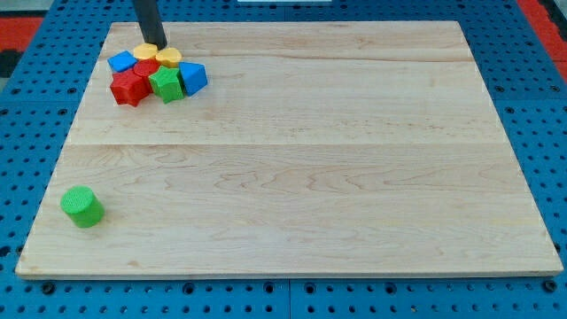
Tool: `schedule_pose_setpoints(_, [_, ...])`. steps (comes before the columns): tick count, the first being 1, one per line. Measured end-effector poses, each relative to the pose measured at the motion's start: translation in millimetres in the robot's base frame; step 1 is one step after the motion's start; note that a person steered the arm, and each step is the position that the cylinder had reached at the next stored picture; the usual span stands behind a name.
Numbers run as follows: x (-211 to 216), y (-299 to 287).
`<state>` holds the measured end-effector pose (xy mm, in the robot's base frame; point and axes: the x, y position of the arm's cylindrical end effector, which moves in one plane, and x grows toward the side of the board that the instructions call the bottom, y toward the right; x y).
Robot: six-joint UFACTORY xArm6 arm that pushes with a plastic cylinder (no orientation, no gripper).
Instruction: Move the green star to the bottom right of the board
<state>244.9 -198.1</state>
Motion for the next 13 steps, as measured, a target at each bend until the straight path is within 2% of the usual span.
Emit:
schedule_pose_setpoints(4, [-25,-11])
schedule_pose_setpoints(5, [27,-32])
schedule_pose_setpoints(6, [83,-17])
schedule_pose_setpoints(9, [124,44])
schedule_pose_setpoints(10, [104,67])
schedule_pose_setpoints(11, [121,82])
schedule_pose_setpoints(12, [187,114])
schedule_pose_setpoints(13, [191,155])
